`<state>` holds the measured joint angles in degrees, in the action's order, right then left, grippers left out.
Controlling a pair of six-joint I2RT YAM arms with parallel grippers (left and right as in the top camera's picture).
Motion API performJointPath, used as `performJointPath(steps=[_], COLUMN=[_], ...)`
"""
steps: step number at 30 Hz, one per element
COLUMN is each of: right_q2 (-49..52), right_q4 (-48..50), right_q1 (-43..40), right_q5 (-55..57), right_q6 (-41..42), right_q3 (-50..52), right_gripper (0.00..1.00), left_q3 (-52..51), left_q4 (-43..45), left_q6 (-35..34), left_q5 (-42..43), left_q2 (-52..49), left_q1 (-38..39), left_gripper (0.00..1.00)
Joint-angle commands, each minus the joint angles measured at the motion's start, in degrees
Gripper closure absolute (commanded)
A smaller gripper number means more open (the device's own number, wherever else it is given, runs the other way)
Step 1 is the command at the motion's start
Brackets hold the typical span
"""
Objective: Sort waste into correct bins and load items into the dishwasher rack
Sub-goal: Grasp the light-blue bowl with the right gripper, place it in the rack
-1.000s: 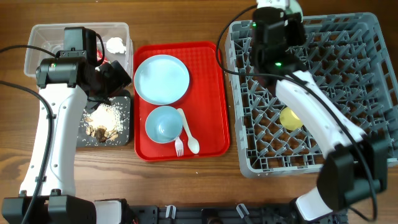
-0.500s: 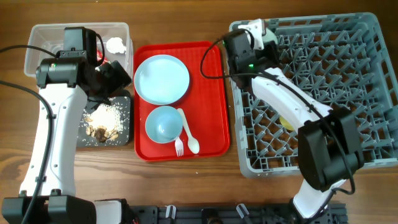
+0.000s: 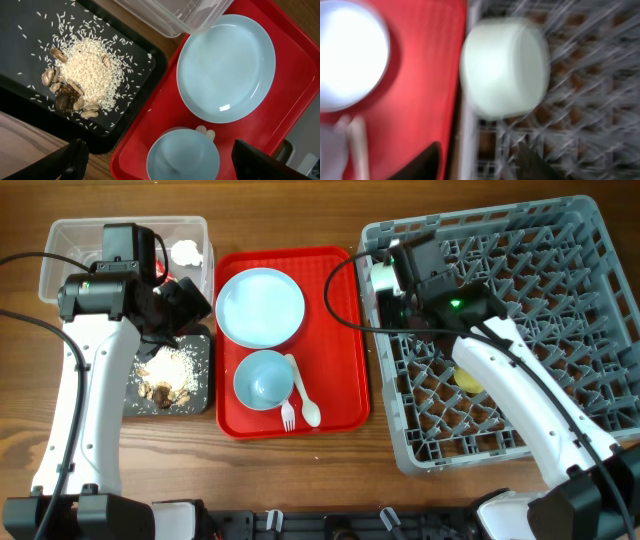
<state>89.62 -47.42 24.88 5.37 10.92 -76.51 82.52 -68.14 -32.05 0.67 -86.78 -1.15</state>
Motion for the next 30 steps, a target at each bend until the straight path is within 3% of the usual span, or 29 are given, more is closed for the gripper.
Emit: performJointPath(steps=[1,5,9,10,11,15,20,22,27,30], right_q2=[0.7,5.1,11.5,12.7,13.6,13.9,13.9,13.9,9.9,3.0], right_q4=[-8.5,-16.2,-16.6,-16.1,-15.5,-10.4,-8.0,-7.8,-8.1,-6.6], right_q1=[0.0,0.0,0.0,0.0,0.0,0.0,0.0,0.0,-1.1,-2.6], right_q5=[-7.2,-8.8,-11.6,-11.7,-11.7,-11.2,-11.2,-11.2,-8.1,-9.6], right_q6=[4.4,4.7,4.3,4.3,4.4,7.3,7.3,7.3,7.1,2.4], right_q3=[0.1,0.1,0.1,0.1,0.1,0.1,0.1,0.1,-0.2,-2.6], right_gripper=[0.68,0.67,0.63,0.7,0.85,0.92,0.91,0.8,0.25,0.25], left_q3=[0.0,0.0,0.0,0.0,0.0,0.0,0.0,0.0,0.0,0.0], left_q4=[0.0,0.0,0.0,0.0,0.0,0.0,0.0,0.0,0.0,-1.6], left_q6=[0.1,0.1,0.1,0.1,0.1,0.1,0.1,0.1,0.3,2.2], left_q5=[-0.8,-0.8,-0.8,-0.8,-0.8,-0.8,-0.8,-0.8,-0.8,-4.2], left_q2=[0.6,0.6,0.6,0.6,0.6,0.6,0.6,0.6,0.6,0.7], left_q1=[-0.2,-0.2,-0.2,-0.2,-0.2,-0.2,-0.3,-0.2,-0.3,-0.3], left_gripper=[0.07,0.07,0.07,0.07,0.07,0.07,0.07,0.07,0.04,0.03])
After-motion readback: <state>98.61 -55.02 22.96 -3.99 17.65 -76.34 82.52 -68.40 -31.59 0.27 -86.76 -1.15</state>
